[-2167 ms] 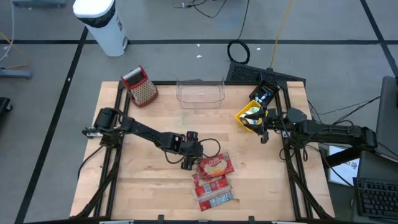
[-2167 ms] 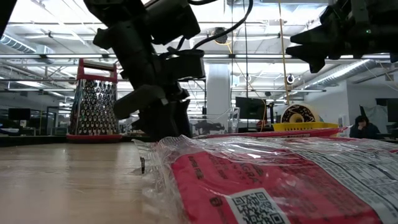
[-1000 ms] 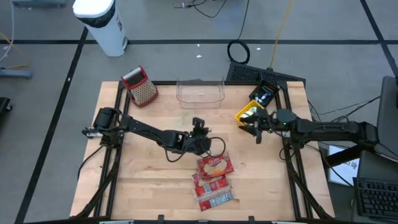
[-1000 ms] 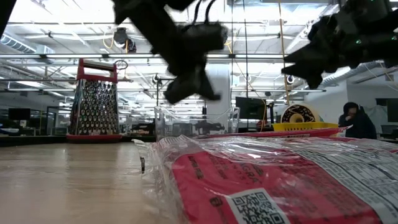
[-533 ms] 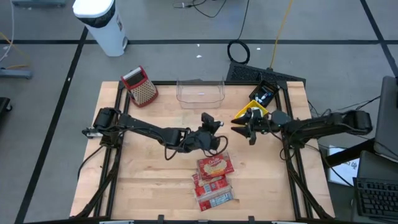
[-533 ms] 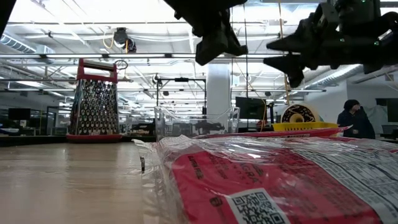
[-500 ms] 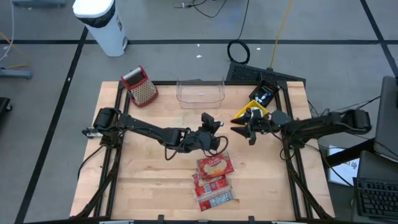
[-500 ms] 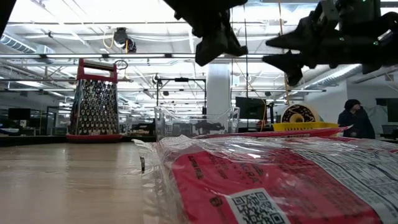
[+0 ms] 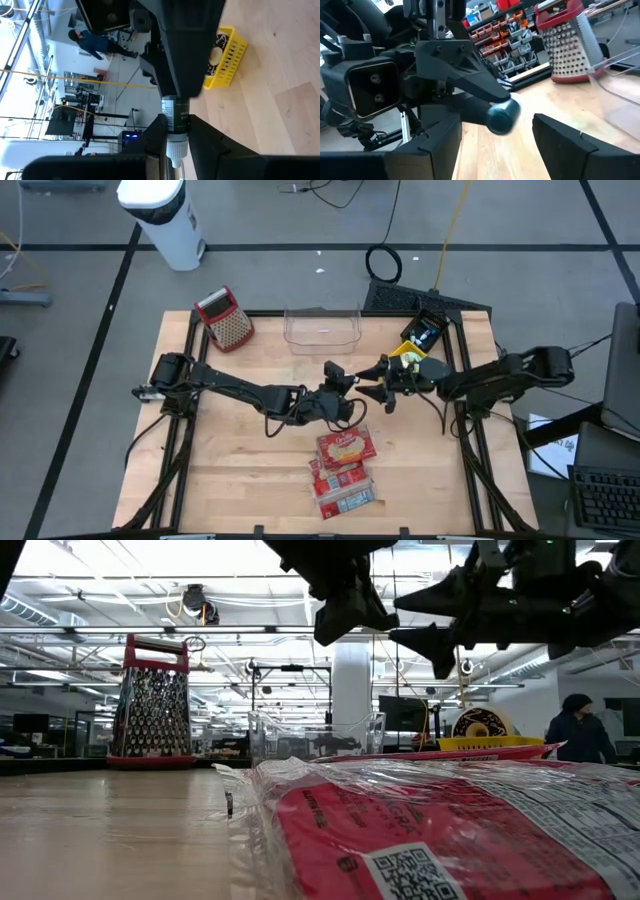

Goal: Pick & Place Food Item
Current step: Put the green food coloring bottle into the black bin

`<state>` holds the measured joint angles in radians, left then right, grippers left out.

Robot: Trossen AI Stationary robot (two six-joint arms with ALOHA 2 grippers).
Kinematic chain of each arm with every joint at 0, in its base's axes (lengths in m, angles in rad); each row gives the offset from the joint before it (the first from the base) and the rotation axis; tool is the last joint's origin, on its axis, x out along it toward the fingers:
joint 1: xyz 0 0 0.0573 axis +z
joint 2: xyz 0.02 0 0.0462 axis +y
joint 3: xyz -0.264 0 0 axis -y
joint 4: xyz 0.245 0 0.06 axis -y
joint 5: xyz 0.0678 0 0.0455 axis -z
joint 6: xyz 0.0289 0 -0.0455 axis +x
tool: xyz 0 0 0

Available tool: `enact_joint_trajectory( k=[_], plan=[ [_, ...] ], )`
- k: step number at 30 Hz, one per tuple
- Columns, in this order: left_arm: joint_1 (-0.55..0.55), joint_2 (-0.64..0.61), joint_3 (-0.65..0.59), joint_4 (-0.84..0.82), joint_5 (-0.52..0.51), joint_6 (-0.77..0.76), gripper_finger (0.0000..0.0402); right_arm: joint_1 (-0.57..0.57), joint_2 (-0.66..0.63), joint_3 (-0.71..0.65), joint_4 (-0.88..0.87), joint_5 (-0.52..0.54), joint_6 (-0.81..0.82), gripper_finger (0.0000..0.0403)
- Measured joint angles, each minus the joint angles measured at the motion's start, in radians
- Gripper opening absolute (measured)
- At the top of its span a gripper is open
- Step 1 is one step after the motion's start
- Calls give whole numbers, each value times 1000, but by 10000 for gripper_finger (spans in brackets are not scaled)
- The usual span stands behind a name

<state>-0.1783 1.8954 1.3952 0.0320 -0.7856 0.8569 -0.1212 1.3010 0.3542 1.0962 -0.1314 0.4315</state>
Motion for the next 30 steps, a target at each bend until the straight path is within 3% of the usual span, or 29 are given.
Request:
enact_joint_trajectory(
  k=[10,23,30],
  plan=[
    [0,0,0,-2,3,-28,63,2,94,89,-2,0,13,208],
    [0,1,-2,-9,19,-55,63,1,104,94,-10,-4,10,117],
    [0,1,-2,-10,23,-58,64,1,104,94,-13,-3,8,113]
  ],
)
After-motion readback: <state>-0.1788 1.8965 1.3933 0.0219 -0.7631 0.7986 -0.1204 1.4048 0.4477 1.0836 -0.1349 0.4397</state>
